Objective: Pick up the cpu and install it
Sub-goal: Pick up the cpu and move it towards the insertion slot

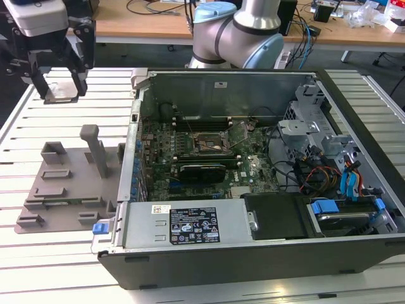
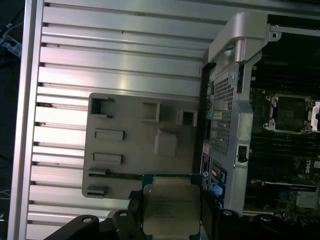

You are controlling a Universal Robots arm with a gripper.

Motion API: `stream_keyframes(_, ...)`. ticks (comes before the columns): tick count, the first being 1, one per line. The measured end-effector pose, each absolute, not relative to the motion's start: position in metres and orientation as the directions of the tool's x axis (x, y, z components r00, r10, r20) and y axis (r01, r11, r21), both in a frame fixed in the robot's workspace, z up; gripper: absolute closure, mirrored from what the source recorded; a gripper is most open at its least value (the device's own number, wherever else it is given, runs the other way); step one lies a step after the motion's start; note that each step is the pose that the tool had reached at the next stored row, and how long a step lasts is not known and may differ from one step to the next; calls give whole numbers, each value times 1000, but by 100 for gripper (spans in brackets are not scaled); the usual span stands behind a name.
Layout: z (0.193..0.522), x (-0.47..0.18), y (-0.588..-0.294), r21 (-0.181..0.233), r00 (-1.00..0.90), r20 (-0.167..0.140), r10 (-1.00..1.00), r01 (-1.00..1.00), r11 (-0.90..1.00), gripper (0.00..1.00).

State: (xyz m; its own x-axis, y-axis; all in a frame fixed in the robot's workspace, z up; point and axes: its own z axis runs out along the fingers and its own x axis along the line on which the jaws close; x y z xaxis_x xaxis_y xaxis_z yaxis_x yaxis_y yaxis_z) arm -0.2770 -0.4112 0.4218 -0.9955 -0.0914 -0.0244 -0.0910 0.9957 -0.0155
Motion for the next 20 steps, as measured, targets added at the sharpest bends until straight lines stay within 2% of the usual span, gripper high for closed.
stream_keyframes(20,422,-213,-411,-17,-996,-24,-91,-91,996,45)
